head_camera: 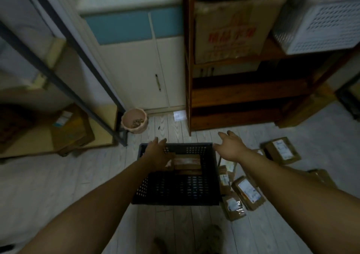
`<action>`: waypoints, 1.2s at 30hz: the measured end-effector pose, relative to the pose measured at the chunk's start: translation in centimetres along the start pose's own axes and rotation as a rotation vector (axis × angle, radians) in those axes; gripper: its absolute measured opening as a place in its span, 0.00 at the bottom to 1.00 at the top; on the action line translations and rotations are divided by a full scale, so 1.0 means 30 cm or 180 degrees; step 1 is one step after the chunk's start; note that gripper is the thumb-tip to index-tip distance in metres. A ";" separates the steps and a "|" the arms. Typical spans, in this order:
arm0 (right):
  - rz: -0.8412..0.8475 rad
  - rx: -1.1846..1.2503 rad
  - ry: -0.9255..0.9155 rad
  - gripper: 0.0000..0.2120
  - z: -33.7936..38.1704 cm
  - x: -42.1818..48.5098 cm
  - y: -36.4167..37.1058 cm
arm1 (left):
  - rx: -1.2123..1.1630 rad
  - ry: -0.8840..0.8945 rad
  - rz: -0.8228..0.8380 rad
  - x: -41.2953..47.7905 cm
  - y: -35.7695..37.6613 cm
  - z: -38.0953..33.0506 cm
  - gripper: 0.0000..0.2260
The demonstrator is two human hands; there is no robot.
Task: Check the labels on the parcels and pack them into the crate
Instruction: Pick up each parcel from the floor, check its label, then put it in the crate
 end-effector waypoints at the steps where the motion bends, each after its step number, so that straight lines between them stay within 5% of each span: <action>1: -0.0077 -0.0034 -0.0020 0.34 0.017 -0.053 -0.066 | -0.0027 -0.0032 -0.0056 -0.059 -0.048 -0.034 0.34; 8: -0.0879 0.0010 0.0071 0.34 0.032 -0.464 -0.429 | -0.0145 0.0628 -0.0469 -0.355 -0.296 -0.325 0.34; 19: -0.1823 -0.0143 0.0447 0.31 -0.251 -1.126 -0.652 | -0.0039 0.1776 -0.0358 -0.825 -0.242 -0.860 0.35; 27: -0.1993 0.0303 0.0727 0.30 -0.726 -1.498 -0.739 | -0.0195 0.2209 -0.0258 -1.096 -0.014 -1.320 0.33; 36: -0.1826 0.0652 0.1000 0.31 -1.336 -1.758 -0.805 | -0.0676 0.2043 0.0166 -1.173 0.380 -1.722 0.32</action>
Point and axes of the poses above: each hand's wrist, its own x-axis towards the middle knuckle, its own y-axis out of the palm, z = x × y, the point moved 8 cm from there along x, towards the middle knuckle, and after that the axes turned 4 degrees about -y, right-handed, at the moved point
